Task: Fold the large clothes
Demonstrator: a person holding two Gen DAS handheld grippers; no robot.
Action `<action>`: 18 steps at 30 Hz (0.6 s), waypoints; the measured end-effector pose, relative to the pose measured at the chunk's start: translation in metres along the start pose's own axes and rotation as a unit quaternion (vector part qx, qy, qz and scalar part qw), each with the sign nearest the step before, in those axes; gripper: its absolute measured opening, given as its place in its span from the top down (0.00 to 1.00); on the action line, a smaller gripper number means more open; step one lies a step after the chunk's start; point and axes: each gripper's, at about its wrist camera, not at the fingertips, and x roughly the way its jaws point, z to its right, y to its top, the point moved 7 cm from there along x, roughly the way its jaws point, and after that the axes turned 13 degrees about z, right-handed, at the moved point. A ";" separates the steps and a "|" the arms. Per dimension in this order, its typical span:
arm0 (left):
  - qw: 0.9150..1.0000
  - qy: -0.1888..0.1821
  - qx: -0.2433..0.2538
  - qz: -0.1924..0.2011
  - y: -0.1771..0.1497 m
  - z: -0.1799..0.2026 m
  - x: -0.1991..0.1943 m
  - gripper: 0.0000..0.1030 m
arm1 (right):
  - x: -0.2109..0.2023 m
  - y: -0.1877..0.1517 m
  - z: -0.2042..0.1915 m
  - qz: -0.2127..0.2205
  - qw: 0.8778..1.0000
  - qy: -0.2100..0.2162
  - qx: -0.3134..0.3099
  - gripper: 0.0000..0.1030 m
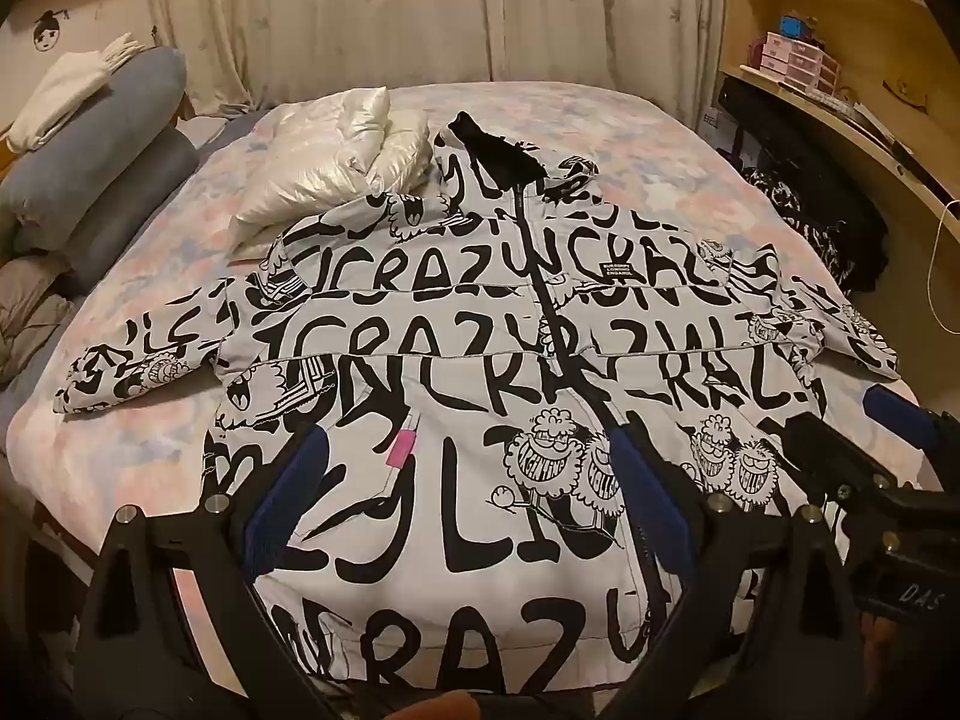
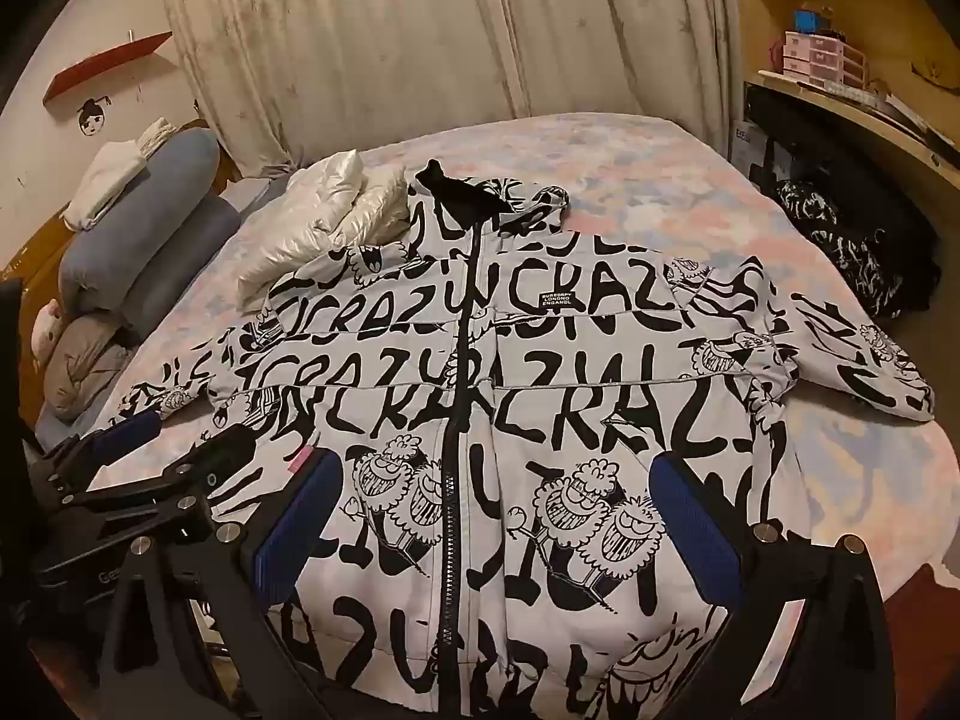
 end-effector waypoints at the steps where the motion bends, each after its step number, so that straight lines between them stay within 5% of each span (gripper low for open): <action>1: 1.000 0.000 0.000 0.001 0.000 0.000 0.000 0.09 | 0.000 0.000 0.000 0.000 1.000 0.000 0.001 0.00; 18: 1.000 -0.005 -0.004 0.008 0.008 0.014 -0.014 0.09 | -0.002 -0.002 -0.006 0.004 1.000 0.000 -0.003 0.00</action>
